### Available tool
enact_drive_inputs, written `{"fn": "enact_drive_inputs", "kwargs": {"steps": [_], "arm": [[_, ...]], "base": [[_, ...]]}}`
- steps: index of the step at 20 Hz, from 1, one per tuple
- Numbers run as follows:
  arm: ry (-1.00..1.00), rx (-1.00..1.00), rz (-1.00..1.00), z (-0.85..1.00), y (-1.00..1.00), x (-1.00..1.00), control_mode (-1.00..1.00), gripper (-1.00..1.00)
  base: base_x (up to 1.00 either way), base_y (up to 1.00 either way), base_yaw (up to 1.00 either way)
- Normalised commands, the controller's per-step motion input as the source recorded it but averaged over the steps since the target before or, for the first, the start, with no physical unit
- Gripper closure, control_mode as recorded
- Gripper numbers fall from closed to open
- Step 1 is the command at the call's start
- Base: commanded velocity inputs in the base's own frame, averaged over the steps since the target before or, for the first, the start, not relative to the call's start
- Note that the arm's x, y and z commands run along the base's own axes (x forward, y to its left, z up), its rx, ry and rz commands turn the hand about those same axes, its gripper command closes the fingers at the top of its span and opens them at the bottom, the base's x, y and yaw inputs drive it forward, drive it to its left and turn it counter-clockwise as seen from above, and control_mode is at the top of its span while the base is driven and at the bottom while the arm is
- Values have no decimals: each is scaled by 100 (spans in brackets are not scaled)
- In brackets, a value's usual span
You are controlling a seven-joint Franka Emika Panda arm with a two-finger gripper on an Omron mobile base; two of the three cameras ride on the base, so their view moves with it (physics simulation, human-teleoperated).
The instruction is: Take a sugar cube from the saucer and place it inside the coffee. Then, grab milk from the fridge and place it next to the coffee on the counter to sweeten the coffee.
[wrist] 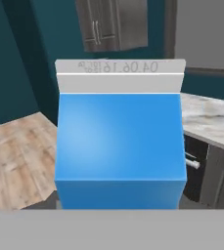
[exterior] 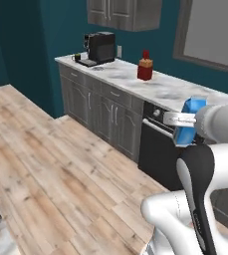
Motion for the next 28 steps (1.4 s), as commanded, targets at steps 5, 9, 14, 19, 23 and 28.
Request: {"fn": "enact_drive_inputs", "kwargs": {"steps": [5, 9, 14, 19, 23, 28], "arm": [[0, 0, 0, 0, 0, 0, 100, 100], [0, 0, 0, 0, 0, 0, 100, 100], [0, 0, 0, 0, 0, 0, 100, 100], [0, 0, 0, 0, 0, 0, 100, 100], [0, 0, 0, 0, 0, 0, 100, 100], [0, 0, 0, 0, 0, 0, 100, 100]], "base": [[100, -5, 17], [100, -3, 12], [100, -1, 2], [100, 14, -11], [100, 53, -22], [100, 83, -21]]}}
